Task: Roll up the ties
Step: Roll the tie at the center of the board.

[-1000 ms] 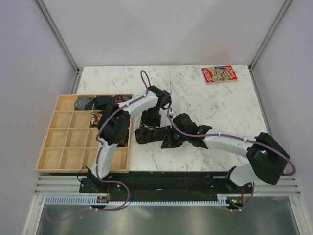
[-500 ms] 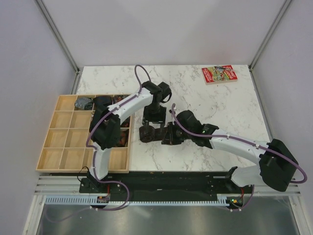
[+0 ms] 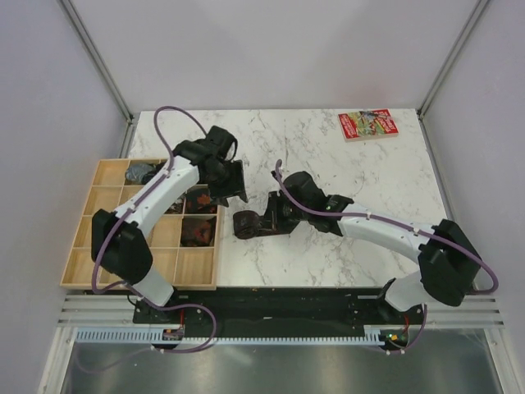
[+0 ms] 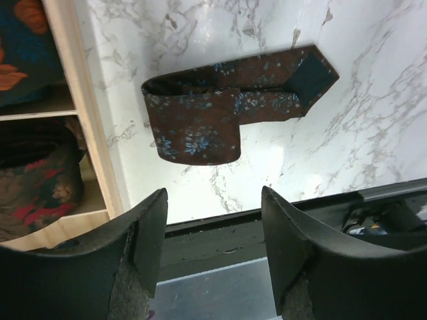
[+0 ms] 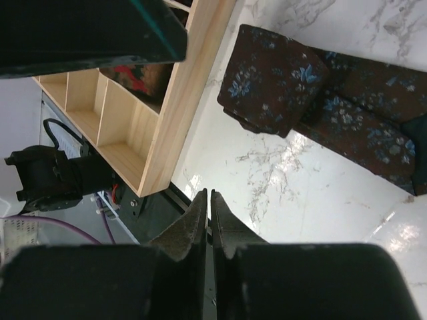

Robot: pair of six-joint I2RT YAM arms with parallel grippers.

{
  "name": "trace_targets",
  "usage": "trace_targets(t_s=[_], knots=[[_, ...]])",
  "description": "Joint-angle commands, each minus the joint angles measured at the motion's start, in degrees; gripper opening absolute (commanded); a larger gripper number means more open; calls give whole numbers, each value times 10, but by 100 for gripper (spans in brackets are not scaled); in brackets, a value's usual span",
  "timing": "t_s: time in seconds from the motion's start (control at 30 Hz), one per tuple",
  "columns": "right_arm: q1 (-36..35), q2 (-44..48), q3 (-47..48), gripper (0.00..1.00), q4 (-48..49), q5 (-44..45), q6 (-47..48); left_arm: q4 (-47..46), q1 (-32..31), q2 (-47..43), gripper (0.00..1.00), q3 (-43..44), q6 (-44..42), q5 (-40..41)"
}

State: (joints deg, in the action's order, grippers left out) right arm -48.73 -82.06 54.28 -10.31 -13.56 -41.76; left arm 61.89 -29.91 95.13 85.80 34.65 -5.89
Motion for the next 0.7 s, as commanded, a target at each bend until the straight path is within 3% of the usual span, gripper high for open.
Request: trace_targets(t_s=[0.0,0.3,0.67], knots=[[7,-58,55,11,40,-29,-2,-130,39,-107,64,-85,-22,-61],[32,-197,137,4,71,-71,1,-159,54,-165,63,-150,-57,-51],[57,-235,69,2,131,-86,-1,-204,55,-163,62,-206,-64,-73]])
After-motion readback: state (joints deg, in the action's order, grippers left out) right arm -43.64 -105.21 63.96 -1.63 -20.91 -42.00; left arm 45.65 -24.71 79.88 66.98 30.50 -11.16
